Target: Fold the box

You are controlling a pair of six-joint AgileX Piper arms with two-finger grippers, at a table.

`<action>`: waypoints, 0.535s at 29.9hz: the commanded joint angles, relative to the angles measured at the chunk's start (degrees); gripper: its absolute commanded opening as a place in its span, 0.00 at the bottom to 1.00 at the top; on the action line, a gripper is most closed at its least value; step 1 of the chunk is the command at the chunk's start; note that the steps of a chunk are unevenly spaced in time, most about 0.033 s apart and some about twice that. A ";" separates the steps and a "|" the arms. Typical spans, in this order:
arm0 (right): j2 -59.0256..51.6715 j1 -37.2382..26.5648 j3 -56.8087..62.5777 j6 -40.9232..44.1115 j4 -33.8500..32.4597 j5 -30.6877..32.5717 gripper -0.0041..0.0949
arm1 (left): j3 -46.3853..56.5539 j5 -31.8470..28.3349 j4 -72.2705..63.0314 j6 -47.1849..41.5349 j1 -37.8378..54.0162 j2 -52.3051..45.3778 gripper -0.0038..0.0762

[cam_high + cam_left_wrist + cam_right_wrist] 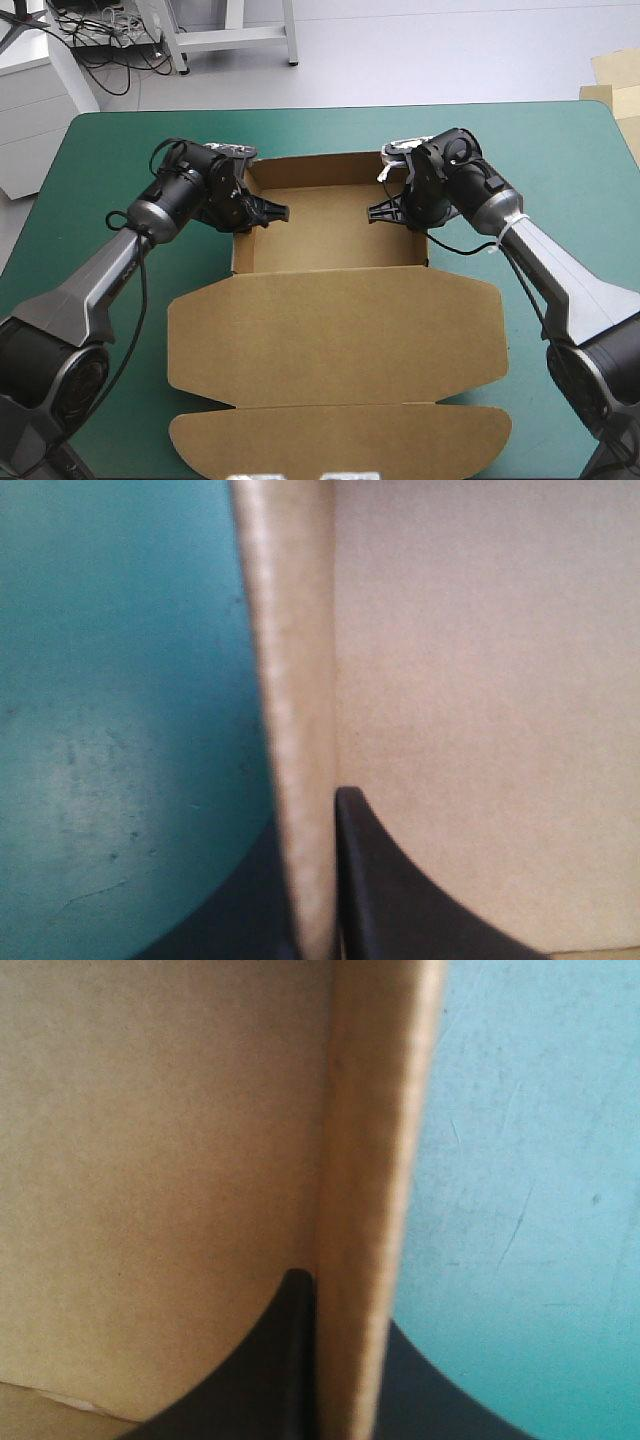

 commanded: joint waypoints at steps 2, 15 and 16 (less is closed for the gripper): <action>-1.35 -1.41 -0.50 -4.77 2.83 2.25 0.03 | -1.45 -1.13 2.65 2.35 -1.02 0.48 0.04; 1.35 -1.52 6.75 -5.12 7.22 -4.64 0.03 | -1.45 -1.17 -0.64 2.97 -0.36 4.35 0.04; 1.35 -1.52 6.75 -5.12 7.44 -4.88 0.03 | -1.45 -1.17 -0.64 2.97 -0.36 4.35 0.04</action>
